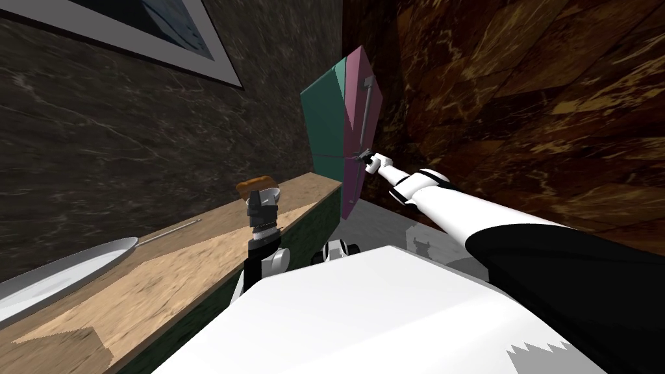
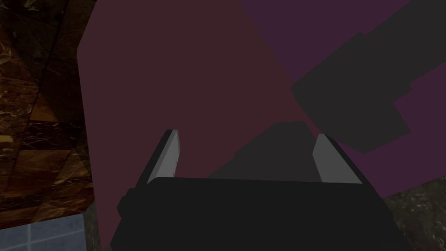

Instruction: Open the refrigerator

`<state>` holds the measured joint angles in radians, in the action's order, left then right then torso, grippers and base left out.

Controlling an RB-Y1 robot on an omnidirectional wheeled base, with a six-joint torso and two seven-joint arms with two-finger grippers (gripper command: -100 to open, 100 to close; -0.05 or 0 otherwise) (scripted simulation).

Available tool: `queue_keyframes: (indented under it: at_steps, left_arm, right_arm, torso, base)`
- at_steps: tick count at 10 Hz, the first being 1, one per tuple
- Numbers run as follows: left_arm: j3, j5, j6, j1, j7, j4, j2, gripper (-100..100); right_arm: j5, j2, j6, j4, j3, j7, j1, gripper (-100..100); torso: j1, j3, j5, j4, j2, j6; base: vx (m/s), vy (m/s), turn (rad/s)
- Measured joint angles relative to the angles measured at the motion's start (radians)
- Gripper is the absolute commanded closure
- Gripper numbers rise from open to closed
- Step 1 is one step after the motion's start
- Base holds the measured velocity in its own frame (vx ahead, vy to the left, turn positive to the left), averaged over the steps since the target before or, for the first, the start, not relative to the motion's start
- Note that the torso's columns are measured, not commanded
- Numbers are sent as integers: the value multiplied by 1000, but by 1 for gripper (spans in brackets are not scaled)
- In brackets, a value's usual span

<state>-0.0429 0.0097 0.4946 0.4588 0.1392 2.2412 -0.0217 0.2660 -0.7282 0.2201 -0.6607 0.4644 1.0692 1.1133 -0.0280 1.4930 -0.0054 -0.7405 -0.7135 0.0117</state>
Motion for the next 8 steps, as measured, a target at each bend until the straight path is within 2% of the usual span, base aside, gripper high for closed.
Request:
queue_keyframes:
  at_steps: [2, 3, 4, 5, 7, 8]
  left_arm:
    - [0, 0, 0, 0, 0, 0, 0, 0]
    - [0, 0, 0, 0, 0, 0, 0, 0]
    - [0, 0, 0, 0, 0, 0, 0, 0]
    - [0, 0, 0, 0, 0, 0, 0, 0]
    - [0, 0, 0, 0, 0, 0, 0, 0]
    - [0, 0, 0, 0, 0, 0, 0, 0]
  right_arm:
    - [-32, -35, 33, -84, 14, 6, -34, -100]
    - [-18, -15, 5, -19, 12, 7, -8, -100]
    - [-35, -26, 3, -28, 23, 9, -11, -100]
    - [-62, -53, 38, -97, 35, 12, -35, -100]
    - [-88, -40, 61, -85, 71, 39, -5, -100]
    - [-89, -36, 61, -88, 73, 42, -4, 100]
  torso:
    - [5, -1, 2, 0, -1, 0]
    - [4, 2, 2, -1, 2, -1]
    - [3, 2, 3, -2, 3, -1]
    - [5, 0, 3, -2, -1, -2]
    - [13, 0, 4, 2, 0, -9]
    - [17, -1, 3, 7, -2, -11]
  base:
    - [-4, 5, -14]
    - [0, 0, 0]
    - [0, 0, 0]
    - [-3, -1, 118]
    - [5, -16, 71]
    - [-21, 31, -82]
